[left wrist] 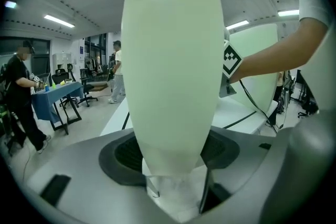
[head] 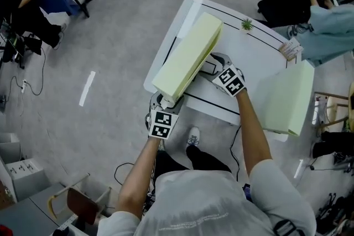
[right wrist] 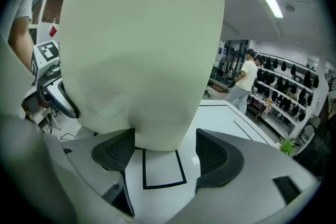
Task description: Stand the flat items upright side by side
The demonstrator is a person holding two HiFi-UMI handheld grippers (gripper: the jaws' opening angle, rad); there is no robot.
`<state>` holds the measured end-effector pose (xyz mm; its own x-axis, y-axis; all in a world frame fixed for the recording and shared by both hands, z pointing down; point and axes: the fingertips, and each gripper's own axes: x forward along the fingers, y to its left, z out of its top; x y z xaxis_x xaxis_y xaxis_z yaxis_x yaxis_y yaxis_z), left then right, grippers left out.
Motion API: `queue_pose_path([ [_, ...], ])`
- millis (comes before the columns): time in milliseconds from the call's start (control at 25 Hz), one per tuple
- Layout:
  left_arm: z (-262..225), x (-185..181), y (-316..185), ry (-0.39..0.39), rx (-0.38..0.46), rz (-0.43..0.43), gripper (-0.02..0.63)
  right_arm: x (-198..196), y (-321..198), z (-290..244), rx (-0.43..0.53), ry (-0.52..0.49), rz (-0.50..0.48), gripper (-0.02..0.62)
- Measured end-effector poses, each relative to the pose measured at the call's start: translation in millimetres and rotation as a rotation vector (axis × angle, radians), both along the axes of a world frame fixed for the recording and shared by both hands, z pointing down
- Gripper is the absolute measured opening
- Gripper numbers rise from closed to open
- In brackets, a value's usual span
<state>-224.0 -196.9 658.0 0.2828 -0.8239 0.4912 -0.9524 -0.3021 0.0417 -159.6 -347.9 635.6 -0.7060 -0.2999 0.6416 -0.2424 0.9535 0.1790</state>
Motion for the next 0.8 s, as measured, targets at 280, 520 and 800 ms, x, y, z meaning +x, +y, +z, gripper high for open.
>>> queue_pose_path([
  [280, 1.6, 4.7, -9.1, 0.008, -0.047, -0.026, 0.308, 6.2, 6.0, -12.1, 0.0, -0.025, 0.112, 0.379],
  [520, -15.8, -0.4, -3.0, 0.068, -0.057, 0.055, 0.332, 36.3, 19.0, -26.7, -0.045, -0.104, 0.368, 0.379],
  [800, -42.0, -16.9, 19.5, 0.1, -0.022, 0.198, 0.347, 49.9, 81.6, -55.7, -0.043, -0.153, 0.518, 0.379],
])
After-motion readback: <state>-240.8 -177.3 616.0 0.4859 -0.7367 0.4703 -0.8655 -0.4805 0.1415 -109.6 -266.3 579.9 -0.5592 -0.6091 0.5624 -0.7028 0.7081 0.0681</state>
